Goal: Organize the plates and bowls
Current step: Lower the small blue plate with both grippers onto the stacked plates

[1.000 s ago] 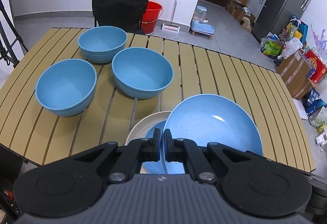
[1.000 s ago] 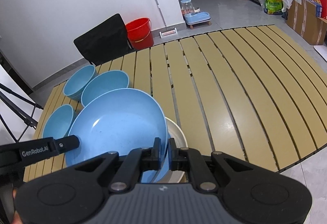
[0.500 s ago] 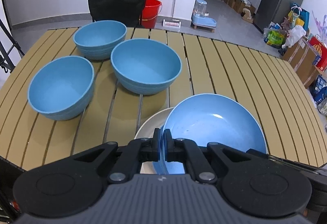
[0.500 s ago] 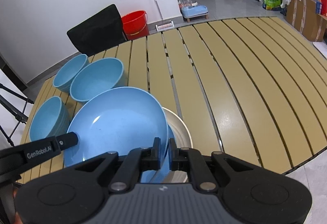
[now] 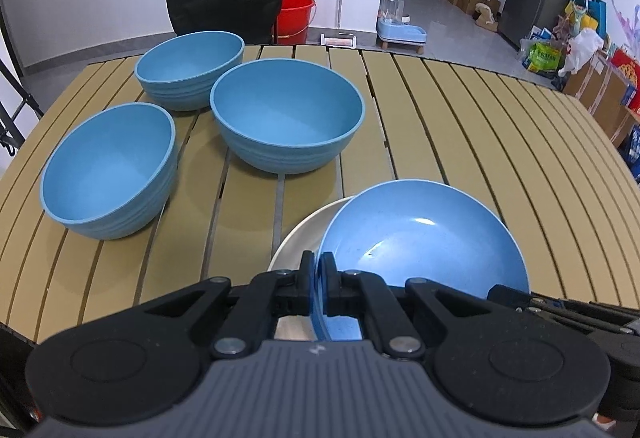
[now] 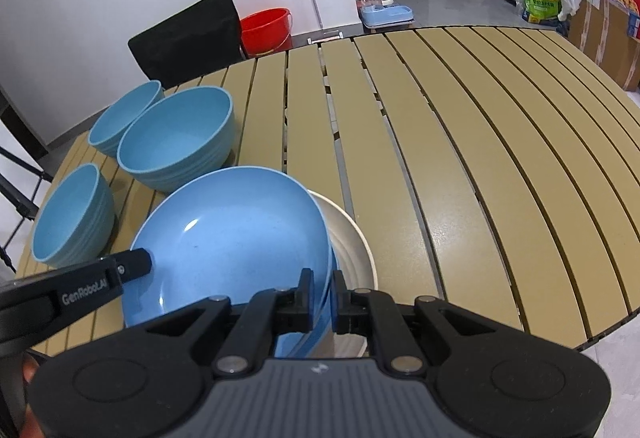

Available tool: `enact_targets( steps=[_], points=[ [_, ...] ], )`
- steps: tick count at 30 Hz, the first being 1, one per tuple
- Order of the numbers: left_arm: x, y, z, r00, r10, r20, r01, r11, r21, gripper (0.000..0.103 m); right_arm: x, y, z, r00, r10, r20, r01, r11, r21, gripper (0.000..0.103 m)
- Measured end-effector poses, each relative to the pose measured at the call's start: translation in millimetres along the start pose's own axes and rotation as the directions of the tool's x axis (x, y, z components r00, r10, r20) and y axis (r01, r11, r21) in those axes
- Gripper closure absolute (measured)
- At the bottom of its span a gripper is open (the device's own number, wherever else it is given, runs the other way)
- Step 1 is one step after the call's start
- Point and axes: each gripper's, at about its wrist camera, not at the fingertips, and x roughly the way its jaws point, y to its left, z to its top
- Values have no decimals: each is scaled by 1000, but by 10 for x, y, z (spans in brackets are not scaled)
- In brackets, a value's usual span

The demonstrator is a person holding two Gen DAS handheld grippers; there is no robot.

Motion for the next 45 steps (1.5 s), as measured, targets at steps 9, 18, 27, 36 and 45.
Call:
enact_targets(
  steps=[9,18,27,36,45],
  points=[
    [114,7,-15,1000,15,-3,-15,1000,14,99,104,40,-18,1000,-19,8,19,999,-42,95],
    [140,-20,-54,1000,25,11,-25,999,31,98,115,120,-37,998,-54,41,59,991,-121,95],
    [148,-47,-72,999,40,18,-41,998,56,98,119,224,-68,993,-104,49,112,973,-202,94],
    [184,-51,-89,999,46,12,-47,997,65,98,148,234,-87,991,-126,40,132,965,-226,95],
    [229,-29,-125,999,41,0,-41,998,52,98,165,240,-91,991,-126,43,132,964,-232,95]
  ],
)
